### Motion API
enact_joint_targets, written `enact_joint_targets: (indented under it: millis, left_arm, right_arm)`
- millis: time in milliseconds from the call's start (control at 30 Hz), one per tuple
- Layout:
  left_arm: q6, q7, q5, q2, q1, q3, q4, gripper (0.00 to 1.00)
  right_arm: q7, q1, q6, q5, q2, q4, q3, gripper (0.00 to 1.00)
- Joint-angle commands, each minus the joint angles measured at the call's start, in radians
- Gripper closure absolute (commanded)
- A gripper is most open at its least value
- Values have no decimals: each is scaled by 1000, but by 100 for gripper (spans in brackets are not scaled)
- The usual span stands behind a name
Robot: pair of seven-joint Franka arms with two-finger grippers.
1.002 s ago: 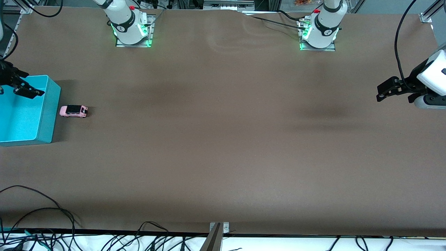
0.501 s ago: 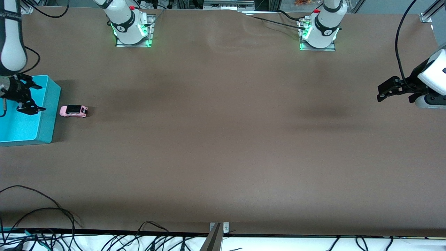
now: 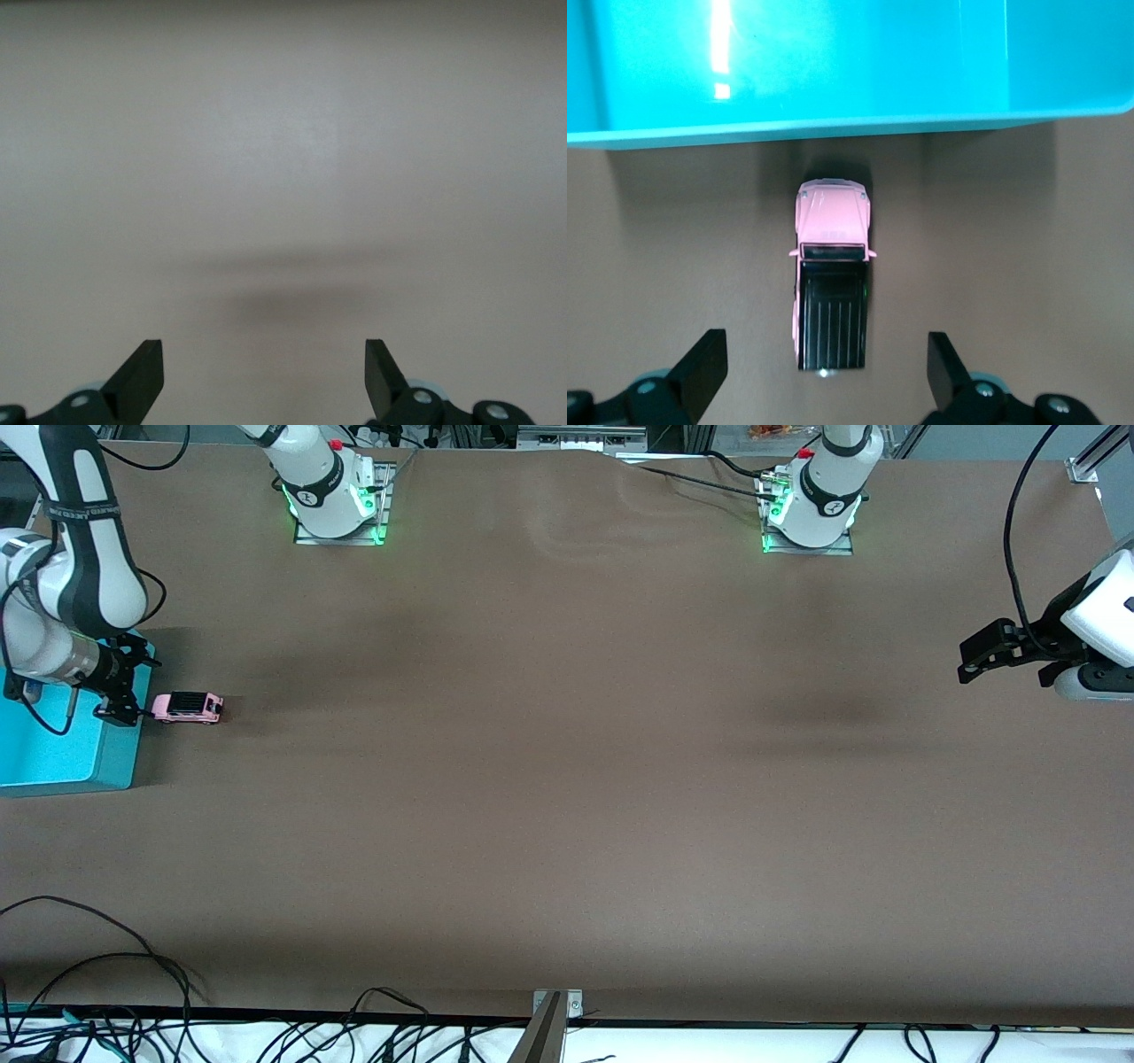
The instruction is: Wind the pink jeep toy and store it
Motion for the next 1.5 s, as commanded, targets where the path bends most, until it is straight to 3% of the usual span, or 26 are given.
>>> enact_joint_targets:
  millis: [0, 467, 734, 768, 835, 901, 968, 1068, 1269, 1469]
  left_arm:
    - [-19, 19, -13, 9, -10, 1, 32, 0]
    - [-19, 20, -16, 9, -16, 6, 50, 0]
    - [-17, 19, -18, 14, -14, 7, 50, 0]
    - [-19, 19, -16, 15, -16, 7, 50, 0]
    - [-19, 20, -16, 15, -16, 7, 50, 0]
    - [-17, 22, -15, 14, -16, 7, 50, 0]
    - [-17, 23, -16, 14, -16, 7, 53, 0]
    - [-17, 23, -22, 14, -17, 6, 67, 0]
    - [-17, 23, -16, 14, -19, 4, 76, 0]
    - [-17, 23, -16, 14, -17, 6, 76, 0]
  right_arm:
    - [52, -3, 130, 2, 19, -70, 0, 0]
    - [65, -6, 343, 5, 90, -151, 2, 0]
    - [65, -7, 392, 5, 131, -156, 2, 0]
    - [65, -7, 394, 5, 133, -156, 2, 10]
    - [63, -7, 394, 5, 133, -156, 2, 41]
    - [65, -7, 394, 5, 131, -156, 2, 61]
    - [65, -7, 392, 5, 130, -154, 2, 72]
    - [65, -6, 388, 5, 122, -154, 5, 77]
    - [78, 2, 379, 4, 88, -146, 12, 77]
    - [88, 11, 248, 4, 42, -102, 25, 77]
